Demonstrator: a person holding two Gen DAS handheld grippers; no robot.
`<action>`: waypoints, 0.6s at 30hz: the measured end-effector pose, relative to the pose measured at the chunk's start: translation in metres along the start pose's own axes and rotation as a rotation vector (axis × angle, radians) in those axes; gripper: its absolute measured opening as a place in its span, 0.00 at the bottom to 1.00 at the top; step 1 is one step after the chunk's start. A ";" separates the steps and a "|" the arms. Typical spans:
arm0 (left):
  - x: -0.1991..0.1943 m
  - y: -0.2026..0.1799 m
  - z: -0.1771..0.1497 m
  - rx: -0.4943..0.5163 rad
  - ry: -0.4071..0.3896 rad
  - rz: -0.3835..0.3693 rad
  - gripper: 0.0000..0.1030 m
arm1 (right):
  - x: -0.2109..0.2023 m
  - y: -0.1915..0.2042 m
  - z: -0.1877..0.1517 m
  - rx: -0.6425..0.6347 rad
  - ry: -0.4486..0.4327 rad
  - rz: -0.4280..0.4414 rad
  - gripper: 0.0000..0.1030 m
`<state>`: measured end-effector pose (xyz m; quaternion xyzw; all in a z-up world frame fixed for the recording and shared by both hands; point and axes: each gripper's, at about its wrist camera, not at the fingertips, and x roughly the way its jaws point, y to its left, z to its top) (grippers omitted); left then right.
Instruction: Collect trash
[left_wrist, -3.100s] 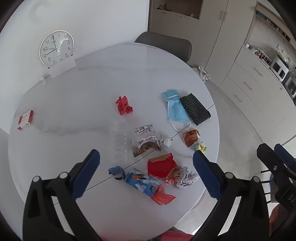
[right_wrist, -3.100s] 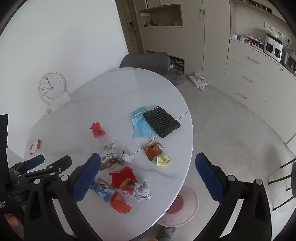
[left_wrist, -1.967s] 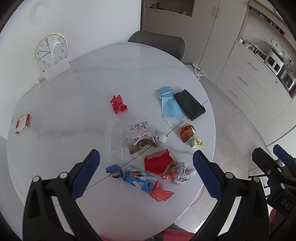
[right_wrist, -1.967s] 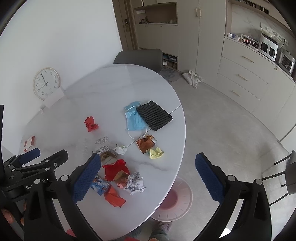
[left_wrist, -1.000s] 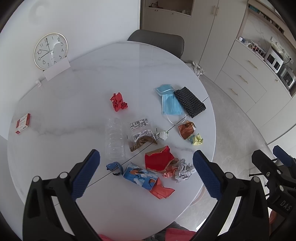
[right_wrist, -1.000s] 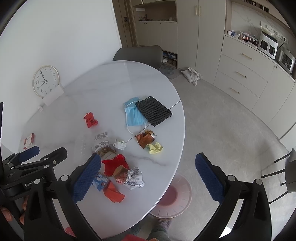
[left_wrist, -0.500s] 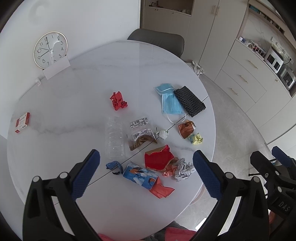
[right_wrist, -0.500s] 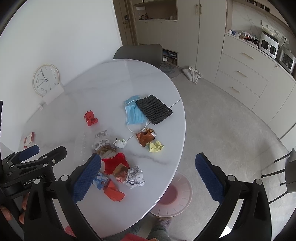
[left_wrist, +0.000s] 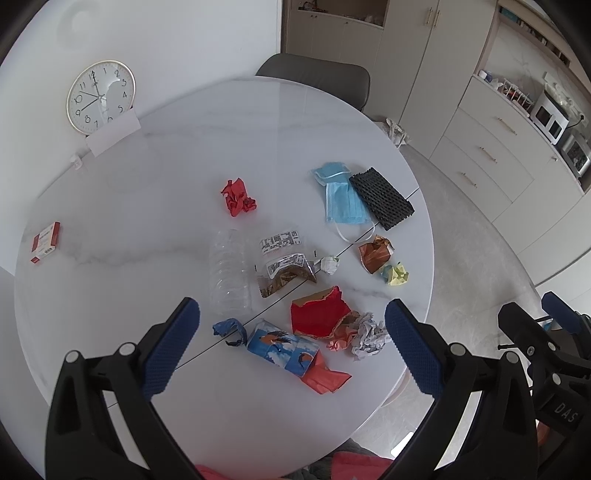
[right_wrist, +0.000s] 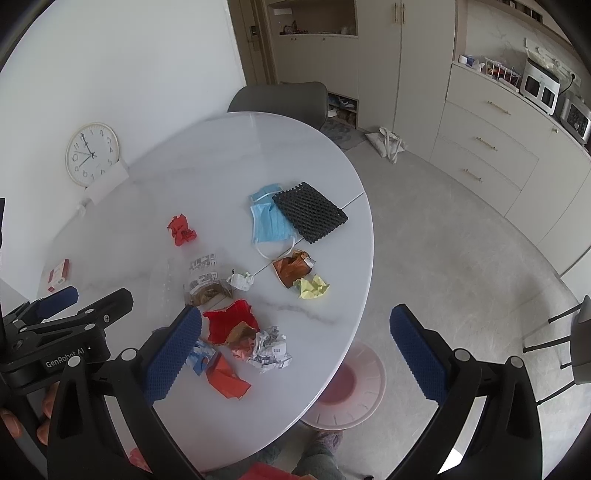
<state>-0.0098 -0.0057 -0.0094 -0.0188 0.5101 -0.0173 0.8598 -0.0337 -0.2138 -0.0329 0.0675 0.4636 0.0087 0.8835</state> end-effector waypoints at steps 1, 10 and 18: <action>0.001 0.000 0.000 0.002 0.000 0.000 0.94 | 0.001 0.000 0.000 0.000 0.001 0.003 0.98; 0.042 0.004 0.020 0.049 0.020 0.038 0.94 | 0.055 -0.003 0.020 -0.085 -0.012 -0.015 0.98; 0.111 0.002 0.069 0.135 0.035 0.018 0.94 | 0.180 -0.025 0.077 -0.182 0.075 0.028 0.84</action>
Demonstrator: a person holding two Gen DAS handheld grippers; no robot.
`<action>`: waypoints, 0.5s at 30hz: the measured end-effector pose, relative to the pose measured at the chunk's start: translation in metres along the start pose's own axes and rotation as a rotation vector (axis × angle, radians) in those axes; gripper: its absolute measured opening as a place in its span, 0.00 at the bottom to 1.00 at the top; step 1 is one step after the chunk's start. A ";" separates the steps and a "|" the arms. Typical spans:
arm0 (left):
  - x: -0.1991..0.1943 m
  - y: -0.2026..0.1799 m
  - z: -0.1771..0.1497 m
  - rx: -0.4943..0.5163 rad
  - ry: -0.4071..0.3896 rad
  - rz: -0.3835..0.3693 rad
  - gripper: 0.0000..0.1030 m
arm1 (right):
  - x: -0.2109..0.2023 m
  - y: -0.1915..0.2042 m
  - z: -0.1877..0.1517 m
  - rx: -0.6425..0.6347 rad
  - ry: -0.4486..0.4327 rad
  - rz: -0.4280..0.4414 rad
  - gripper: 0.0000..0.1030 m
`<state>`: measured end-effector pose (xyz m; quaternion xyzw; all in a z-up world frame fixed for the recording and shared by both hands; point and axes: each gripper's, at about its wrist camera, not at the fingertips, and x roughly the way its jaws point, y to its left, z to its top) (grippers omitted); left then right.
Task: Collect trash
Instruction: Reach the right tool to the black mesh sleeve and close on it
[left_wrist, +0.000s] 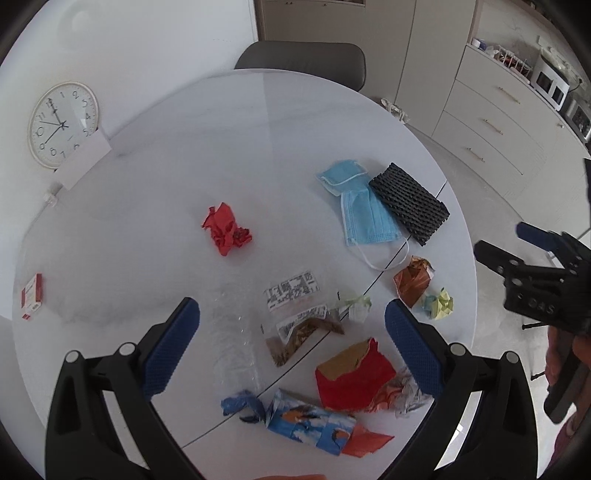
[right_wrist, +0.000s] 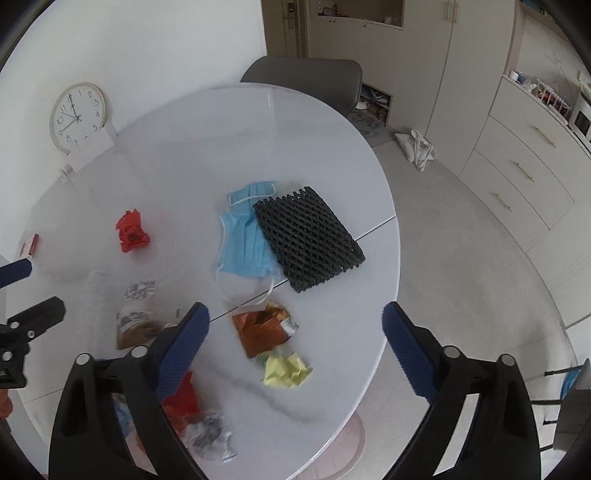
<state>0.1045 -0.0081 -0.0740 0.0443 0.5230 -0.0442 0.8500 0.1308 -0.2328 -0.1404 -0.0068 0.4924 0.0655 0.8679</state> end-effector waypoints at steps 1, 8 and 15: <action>0.007 -0.001 0.007 0.013 -0.005 -0.006 0.94 | 0.017 -0.005 0.008 -0.019 0.021 -0.001 0.81; 0.053 -0.011 0.039 0.066 -0.008 -0.066 0.94 | 0.105 -0.045 0.038 -0.055 0.123 0.003 0.52; 0.083 -0.013 0.050 0.078 0.001 -0.082 0.94 | 0.130 -0.084 0.043 0.026 0.152 0.107 0.44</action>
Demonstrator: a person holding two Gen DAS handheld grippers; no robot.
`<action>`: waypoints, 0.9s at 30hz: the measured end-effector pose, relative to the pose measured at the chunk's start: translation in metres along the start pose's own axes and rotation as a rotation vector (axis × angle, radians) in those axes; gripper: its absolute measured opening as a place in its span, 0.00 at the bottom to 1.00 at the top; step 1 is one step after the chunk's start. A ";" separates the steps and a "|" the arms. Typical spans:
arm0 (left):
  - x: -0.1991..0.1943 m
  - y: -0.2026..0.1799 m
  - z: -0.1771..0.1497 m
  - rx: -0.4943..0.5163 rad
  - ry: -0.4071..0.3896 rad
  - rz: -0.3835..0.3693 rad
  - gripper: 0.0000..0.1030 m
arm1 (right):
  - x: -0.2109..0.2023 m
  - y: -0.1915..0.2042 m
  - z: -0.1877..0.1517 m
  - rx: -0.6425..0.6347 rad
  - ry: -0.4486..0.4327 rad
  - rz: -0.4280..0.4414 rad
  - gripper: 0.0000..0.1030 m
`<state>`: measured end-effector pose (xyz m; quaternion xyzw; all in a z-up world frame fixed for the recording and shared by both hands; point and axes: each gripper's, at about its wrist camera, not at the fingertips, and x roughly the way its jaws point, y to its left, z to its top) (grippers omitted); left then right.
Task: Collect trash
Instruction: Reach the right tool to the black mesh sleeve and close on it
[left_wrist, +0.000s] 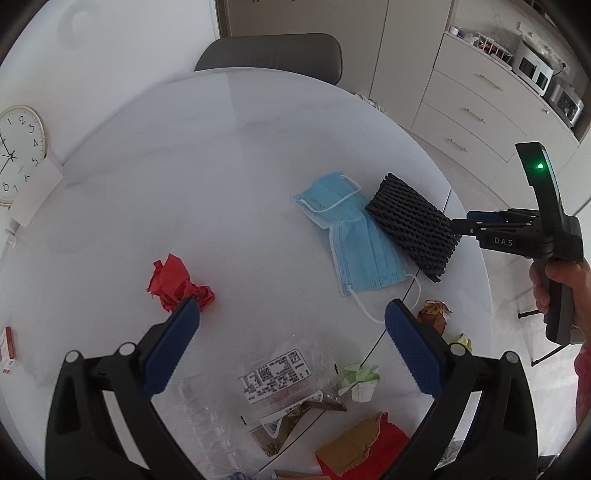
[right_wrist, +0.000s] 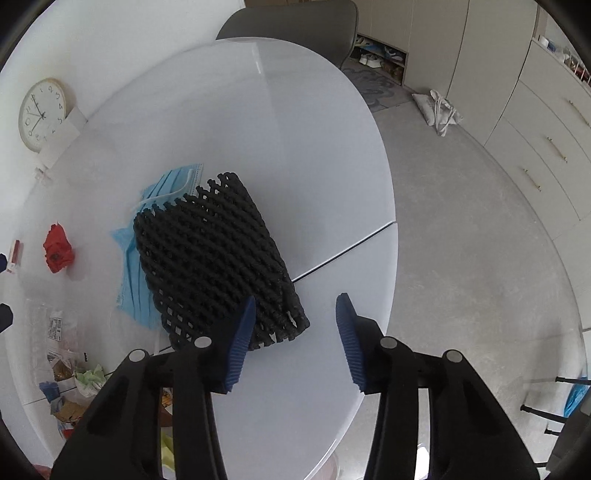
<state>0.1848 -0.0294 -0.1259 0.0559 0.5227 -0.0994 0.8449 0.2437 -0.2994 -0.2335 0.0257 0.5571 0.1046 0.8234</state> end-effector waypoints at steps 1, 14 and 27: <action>0.004 -0.001 0.001 -0.001 0.004 -0.006 0.94 | 0.002 -0.001 0.000 -0.001 0.002 0.013 0.44; 0.031 -0.014 0.017 -0.006 0.032 -0.032 0.94 | 0.008 -0.012 0.001 0.015 0.017 0.093 0.09; 0.092 -0.048 0.062 0.133 0.014 -0.048 0.94 | -0.090 -0.039 -0.049 0.155 -0.177 0.104 0.08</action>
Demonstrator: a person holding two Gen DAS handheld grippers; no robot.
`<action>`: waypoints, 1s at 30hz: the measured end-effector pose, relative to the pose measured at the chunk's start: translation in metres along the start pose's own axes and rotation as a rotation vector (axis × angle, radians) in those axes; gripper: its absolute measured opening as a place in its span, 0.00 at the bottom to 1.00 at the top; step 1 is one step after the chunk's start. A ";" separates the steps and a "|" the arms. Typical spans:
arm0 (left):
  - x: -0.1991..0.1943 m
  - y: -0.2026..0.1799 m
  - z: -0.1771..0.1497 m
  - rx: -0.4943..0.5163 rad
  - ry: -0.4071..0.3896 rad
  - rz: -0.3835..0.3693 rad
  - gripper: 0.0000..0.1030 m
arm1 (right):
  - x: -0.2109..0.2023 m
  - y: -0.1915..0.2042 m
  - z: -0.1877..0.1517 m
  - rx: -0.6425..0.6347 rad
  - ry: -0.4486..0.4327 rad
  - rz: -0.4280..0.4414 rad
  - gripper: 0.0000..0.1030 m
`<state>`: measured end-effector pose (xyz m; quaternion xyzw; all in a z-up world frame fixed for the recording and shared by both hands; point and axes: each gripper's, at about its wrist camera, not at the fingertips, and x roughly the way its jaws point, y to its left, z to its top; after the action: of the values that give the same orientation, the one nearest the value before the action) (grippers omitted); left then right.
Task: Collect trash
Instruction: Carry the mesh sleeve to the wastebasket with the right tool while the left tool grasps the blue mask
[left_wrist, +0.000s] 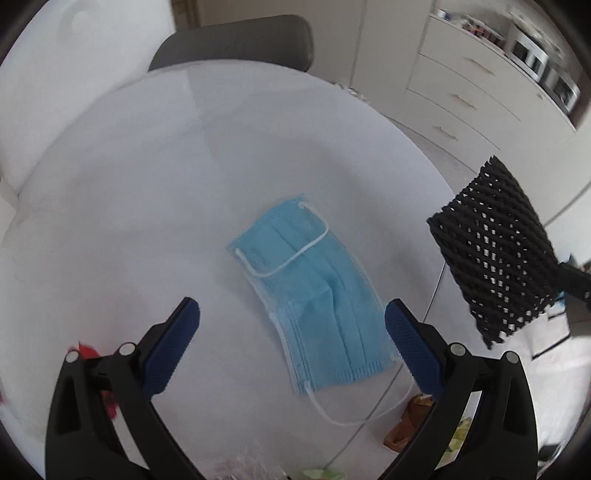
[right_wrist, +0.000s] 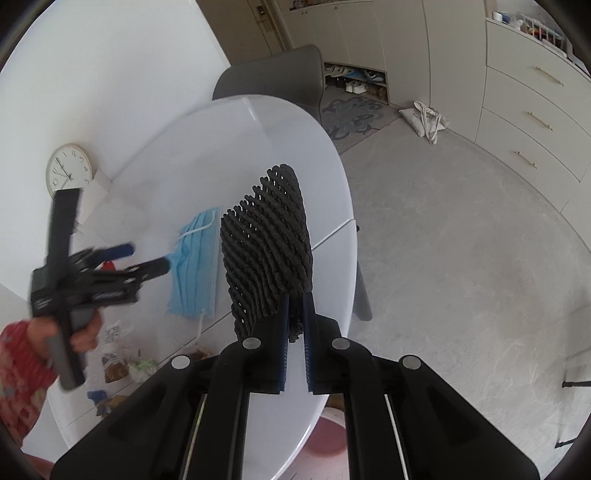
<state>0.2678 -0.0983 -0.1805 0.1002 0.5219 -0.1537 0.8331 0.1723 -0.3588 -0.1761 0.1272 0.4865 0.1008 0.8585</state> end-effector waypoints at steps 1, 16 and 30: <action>0.002 -0.004 0.004 0.078 -0.007 -0.003 0.94 | -0.006 -0.003 -0.004 0.007 -0.001 0.007 0.08; 0.056 -0.036 0.006 0.663 0.173 -0.137 0.78 | -0.051 -0.029 -0.061 0.168 -0.010 0.039 0.08; 0.027 -0.021 -0.001 0.459 0.106 -0.106 0.24 | -0.084 -0.050 -0.124 0.256 -0.001 -0.034 0.08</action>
<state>0.2702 -0.1218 -0.2050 0.2672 0.5209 -0.3061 0.7507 0.0254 -0.4164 -0.1856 0.2273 0.4971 0.0234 0.8370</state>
